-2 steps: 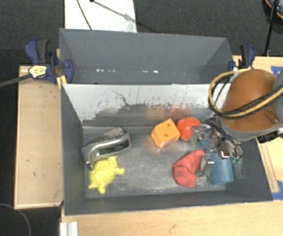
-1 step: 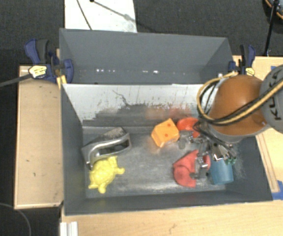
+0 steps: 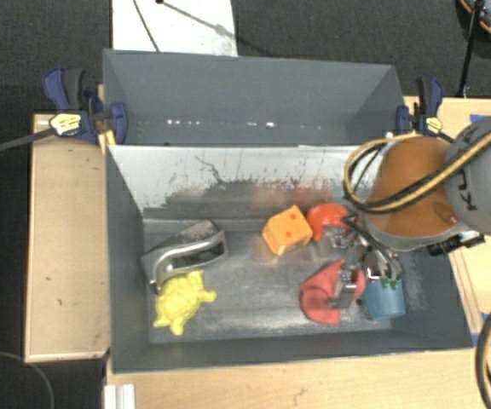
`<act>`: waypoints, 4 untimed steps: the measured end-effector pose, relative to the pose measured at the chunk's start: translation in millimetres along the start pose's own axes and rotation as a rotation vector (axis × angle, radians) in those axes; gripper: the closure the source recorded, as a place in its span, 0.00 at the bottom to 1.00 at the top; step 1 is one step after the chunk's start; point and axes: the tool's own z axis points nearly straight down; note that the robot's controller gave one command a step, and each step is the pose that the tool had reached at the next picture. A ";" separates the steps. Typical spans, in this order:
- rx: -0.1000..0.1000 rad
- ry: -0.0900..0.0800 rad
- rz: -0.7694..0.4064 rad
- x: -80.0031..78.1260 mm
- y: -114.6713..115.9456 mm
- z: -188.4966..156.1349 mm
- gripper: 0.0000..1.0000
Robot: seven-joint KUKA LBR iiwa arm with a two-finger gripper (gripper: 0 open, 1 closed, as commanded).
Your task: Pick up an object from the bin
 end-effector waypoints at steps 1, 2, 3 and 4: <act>-0.001 0.004 -0.158 -0.9 -42.4 21.3 1.00; -0.001 0.011 -0.156 1.3 -43.1 21.9 0.00; 0.000 0.002 -0.153 -1.3 -43.0 20.6 1.00; 0.000 0.002 -0.152 -1.3 -43.0 20.6 1.00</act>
Offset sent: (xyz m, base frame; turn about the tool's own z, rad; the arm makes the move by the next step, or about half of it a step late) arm 0.0000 0.0000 0.0000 0.0000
